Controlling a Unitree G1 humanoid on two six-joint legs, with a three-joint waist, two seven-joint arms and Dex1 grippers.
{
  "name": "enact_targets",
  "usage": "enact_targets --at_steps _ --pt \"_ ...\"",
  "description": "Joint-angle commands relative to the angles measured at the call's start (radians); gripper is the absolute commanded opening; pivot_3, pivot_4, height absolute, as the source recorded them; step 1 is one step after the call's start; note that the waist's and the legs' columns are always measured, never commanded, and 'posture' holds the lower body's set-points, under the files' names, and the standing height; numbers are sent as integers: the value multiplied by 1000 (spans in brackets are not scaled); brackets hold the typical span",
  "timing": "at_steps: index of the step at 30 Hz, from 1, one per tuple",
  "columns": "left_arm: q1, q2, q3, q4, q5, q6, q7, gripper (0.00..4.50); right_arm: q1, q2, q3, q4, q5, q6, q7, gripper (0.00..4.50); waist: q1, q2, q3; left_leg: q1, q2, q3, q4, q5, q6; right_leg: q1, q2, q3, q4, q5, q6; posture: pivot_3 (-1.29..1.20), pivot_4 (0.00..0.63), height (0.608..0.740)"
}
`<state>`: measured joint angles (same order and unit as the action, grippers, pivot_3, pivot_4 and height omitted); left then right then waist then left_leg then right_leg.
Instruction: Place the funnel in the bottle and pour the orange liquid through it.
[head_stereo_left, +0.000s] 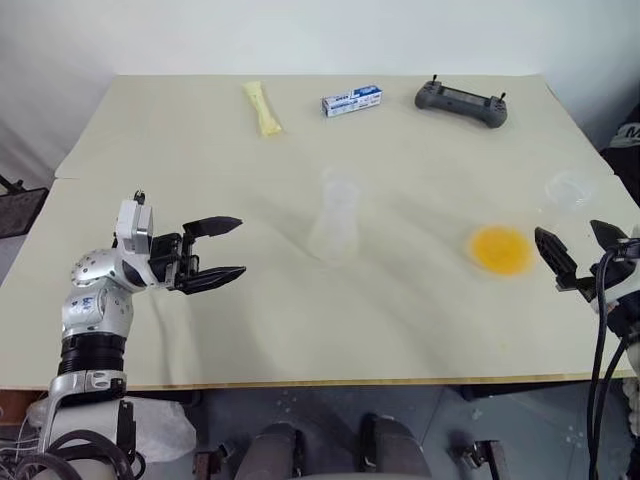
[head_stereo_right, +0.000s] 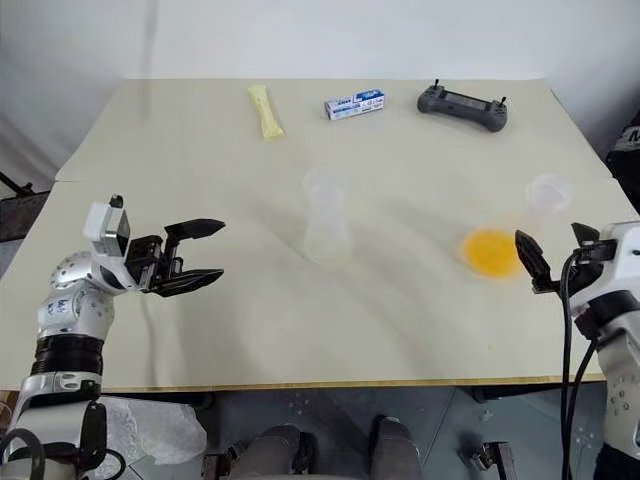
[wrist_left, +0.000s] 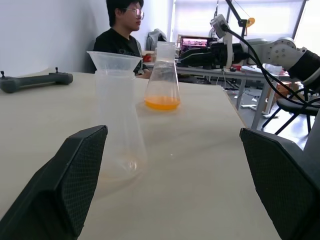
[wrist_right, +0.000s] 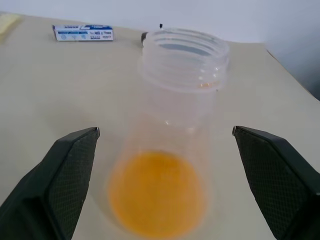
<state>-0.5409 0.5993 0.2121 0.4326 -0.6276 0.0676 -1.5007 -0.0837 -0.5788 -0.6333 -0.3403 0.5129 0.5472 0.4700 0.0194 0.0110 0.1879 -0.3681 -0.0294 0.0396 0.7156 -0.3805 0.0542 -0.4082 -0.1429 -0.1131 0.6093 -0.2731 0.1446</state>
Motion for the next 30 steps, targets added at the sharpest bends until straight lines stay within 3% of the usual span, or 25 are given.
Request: enact_targets --at_steps 1,16,19,23,30 --pt "15 11 22 -54 -25 4 -34 4500 -41 -36 6 45 1 -47 20 4469 2 0 0 0 0 0 0 0 0 0 0 0 0 0 0 0 150 740" --pt "25 7 25 -74 -20 13 -23 4500 -242 -88 118 352 -74 -212 63 4469 0 0 0 -1 0 0 0 0 0 0 -1 -1 0 0 0 0 150 740" --pt "18 6 24 -67 -17 10 -24 4500 -265 -80 121 375 -69 -235 65 3896 -1 1 0 -1 0 0 0 0 0 0 -1 -1 0 0 0 0 150 740" --pt "11 4 23 -59 -15 7 -24 4500 -277 -79 130 367 -57 -228 63 2515 0 1 0 -1 0 0 0 0 0 0 -1 -1 0 0 0 0 150 740" --pt "-13 -3 14 -29 -13 2 -43 4500 -307 -91 207 154 -81 -178 4 2434 -7 2 1 -1 0 -1 0 0 0 -1 -1 -1 0 0 0 0 150 740"
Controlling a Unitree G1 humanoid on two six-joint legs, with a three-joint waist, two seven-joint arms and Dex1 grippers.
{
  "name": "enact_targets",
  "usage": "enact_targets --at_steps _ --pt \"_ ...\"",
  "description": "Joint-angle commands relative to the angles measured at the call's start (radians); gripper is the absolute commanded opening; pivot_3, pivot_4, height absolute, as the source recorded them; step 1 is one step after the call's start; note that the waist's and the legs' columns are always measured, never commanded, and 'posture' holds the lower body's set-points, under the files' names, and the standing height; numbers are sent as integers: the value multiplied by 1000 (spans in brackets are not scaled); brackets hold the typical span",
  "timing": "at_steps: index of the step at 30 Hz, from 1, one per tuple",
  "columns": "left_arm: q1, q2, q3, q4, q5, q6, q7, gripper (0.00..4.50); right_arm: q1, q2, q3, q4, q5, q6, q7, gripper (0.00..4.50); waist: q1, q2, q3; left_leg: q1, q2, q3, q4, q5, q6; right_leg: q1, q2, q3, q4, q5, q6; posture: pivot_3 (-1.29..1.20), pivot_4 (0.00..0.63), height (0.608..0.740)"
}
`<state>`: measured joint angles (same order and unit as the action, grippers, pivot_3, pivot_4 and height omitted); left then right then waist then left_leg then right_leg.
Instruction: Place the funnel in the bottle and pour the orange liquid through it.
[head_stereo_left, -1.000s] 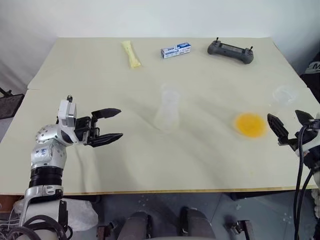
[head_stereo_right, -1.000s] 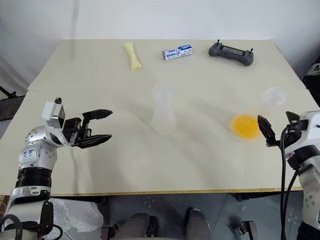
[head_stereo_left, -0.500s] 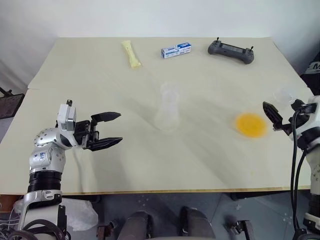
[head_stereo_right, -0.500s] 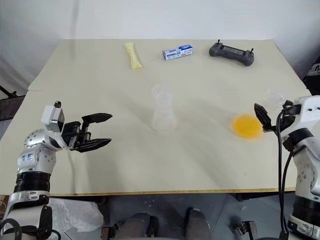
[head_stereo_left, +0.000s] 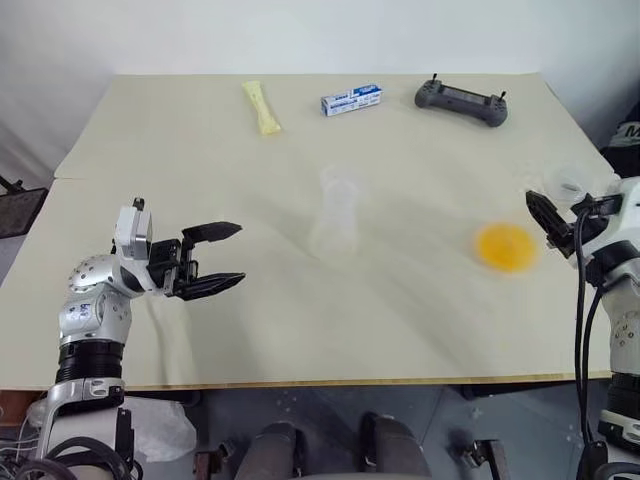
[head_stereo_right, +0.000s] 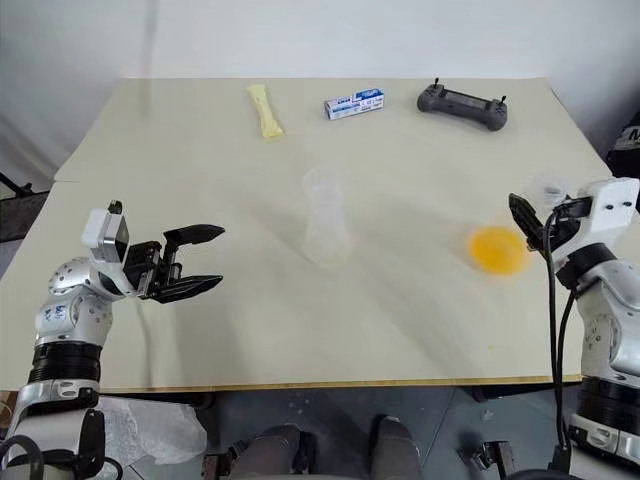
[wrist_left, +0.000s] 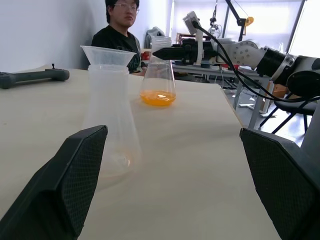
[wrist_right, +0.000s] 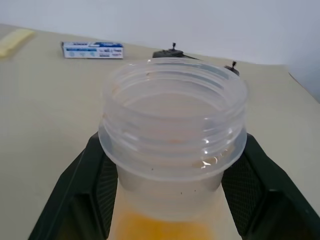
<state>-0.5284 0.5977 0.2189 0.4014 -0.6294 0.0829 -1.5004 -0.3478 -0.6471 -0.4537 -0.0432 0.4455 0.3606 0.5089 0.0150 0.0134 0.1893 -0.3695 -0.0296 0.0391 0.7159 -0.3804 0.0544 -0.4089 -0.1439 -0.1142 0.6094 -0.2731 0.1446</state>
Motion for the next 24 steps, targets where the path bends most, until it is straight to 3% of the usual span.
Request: enact_targets --at_steps 1,6,12,24 --pt "-36 -3 4 18 -8 -16 -51 4500 -58 -32 59 -188 -36 28 -53 2434 -5 0 0 0 0 0 0 0 0 0 0 0 0 0 0 0 150 740" --pt "-101 -12 -14 114 11 -38 -83 4500 -147 -70 191 -317 -147 127 -123 2434 -12 0 0 0 0 -1 0 0 0 -1 0 -1 0 0 0 0 150 740" --pt "-208 -40 -65 257 27 -77 -114 4500 -351 -97 490 -398 -391 234 -160 2434 -18 0 0 -2 -1 -1 0 0 0 -2 -1 -2 0 0 0 0 150 740" --pt "-294 -16 -173 369 -16 -134 -114 4500 -526 -93 813 -308 -780 51 -71 2434 -19 0 0 -3 -2 -1 -1 0 0 -3 -1 -3 0 0 0 0 150 740"
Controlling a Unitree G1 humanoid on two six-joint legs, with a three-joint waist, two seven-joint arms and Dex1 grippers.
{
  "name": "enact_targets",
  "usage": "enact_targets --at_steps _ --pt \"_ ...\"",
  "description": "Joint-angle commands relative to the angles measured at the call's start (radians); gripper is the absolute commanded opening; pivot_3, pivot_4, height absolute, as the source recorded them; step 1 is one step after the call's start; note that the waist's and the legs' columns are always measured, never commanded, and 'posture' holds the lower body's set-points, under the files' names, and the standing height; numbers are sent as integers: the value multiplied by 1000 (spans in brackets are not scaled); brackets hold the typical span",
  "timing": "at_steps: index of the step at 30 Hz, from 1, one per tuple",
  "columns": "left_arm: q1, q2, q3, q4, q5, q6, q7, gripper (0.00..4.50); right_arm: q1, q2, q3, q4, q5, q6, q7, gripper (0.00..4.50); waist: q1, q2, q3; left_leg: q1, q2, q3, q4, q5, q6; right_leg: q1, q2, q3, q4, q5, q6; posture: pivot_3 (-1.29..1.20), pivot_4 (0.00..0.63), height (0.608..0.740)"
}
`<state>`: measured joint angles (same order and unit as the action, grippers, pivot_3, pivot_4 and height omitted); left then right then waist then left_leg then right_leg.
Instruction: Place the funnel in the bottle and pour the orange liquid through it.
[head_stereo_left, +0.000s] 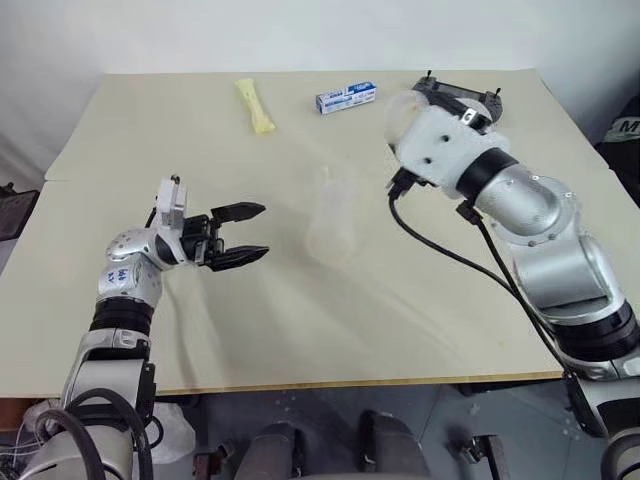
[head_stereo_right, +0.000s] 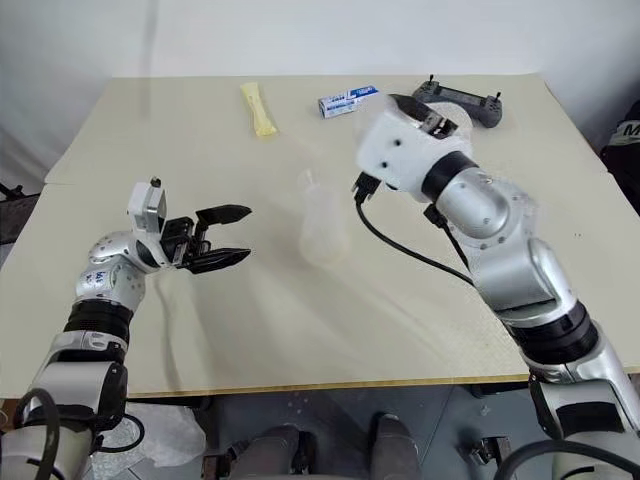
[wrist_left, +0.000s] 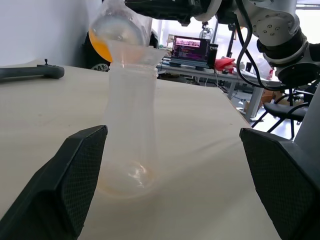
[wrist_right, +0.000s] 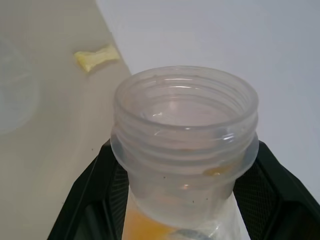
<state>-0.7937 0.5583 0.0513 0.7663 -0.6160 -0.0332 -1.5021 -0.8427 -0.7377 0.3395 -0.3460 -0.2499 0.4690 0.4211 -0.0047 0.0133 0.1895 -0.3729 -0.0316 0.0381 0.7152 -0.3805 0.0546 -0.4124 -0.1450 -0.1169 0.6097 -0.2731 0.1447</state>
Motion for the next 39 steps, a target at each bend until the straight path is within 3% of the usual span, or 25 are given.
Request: enact_targets --at_steps 1,8,24,39 --pt "-30 27 -7 5 -34 -22 -112 4500 -37 11 23 1 -100 -62 19 2434 0 0 0 0 0 0 0 0 0 0 0 0 0 0 0 0 150 740" --pt "-41 16 53 15 -65 -34 -112 4500 -67 59 49 65 -213 -131 44 2434 -1 0 0 0 0 0 0 0 0 0 0 -1 0 0 0 0 150 740" --pt "-17 19 59 -33 -88 -20 -112 4500 -114 74 70 166 -437 -396 87 2434 -4 0 0 0 0 -1 0 0 0 0 0 -1 0 0 0 0 150 740" --pt "-9 18 54 -43 -86 -15 -112 4500 -101 88 48 216 -543 -511 80 2434 -26 0 0 0 0 -2 -1 0 0 0 0 -2 0 0 0 0 150 740"
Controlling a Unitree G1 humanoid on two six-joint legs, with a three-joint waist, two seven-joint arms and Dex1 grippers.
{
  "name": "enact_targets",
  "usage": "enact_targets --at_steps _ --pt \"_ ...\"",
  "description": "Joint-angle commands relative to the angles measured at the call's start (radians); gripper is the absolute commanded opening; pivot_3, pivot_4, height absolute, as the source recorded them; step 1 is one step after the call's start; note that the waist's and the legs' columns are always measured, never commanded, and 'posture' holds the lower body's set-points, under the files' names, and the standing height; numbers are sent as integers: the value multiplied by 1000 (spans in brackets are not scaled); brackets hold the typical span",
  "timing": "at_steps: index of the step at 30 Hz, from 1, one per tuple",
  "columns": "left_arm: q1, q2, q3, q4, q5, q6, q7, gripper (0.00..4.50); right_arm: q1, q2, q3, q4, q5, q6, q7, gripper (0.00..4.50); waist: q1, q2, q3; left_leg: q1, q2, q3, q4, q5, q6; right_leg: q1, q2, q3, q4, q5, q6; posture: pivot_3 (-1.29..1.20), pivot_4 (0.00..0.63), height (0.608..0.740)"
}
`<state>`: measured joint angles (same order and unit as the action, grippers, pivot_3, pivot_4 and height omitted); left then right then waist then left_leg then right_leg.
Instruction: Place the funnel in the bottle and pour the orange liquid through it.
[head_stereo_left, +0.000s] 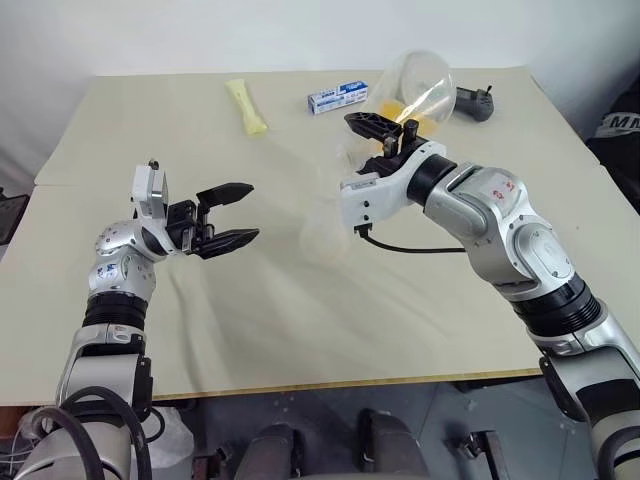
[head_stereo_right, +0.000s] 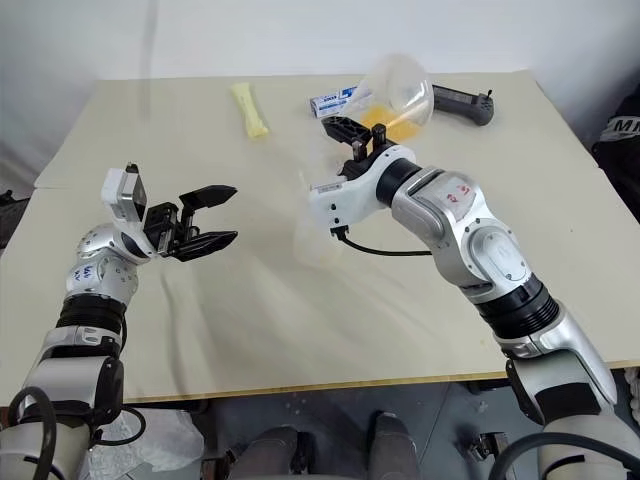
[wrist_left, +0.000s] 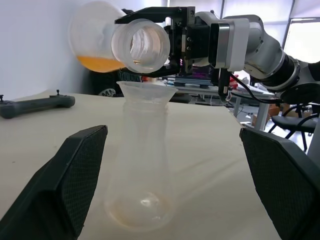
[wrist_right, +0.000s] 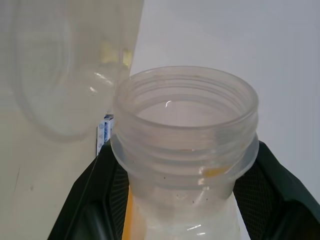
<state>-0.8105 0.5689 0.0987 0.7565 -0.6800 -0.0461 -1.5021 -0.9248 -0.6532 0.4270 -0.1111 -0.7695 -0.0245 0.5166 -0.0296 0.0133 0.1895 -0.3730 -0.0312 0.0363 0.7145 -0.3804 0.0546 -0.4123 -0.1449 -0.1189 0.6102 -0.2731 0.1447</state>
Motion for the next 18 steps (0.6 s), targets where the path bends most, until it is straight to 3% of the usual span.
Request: enact_targets --at_steps 1,18 --pt "7 8 7 -33 -22 -3 -112 4500 -20 2 -38 -15 -30 -26 -17 2434 -1 0 0 0 0 0 0 0 0 0 0 0 0 0 0 0 150 740" --pt "-5 5 8 -21 -14 3 -112 4500 -64 11 -40 73 -96 -119 -48 2434 -1 0 0 0 0 0 0 0 0 0 0 0 0 0 0 0 150 740"
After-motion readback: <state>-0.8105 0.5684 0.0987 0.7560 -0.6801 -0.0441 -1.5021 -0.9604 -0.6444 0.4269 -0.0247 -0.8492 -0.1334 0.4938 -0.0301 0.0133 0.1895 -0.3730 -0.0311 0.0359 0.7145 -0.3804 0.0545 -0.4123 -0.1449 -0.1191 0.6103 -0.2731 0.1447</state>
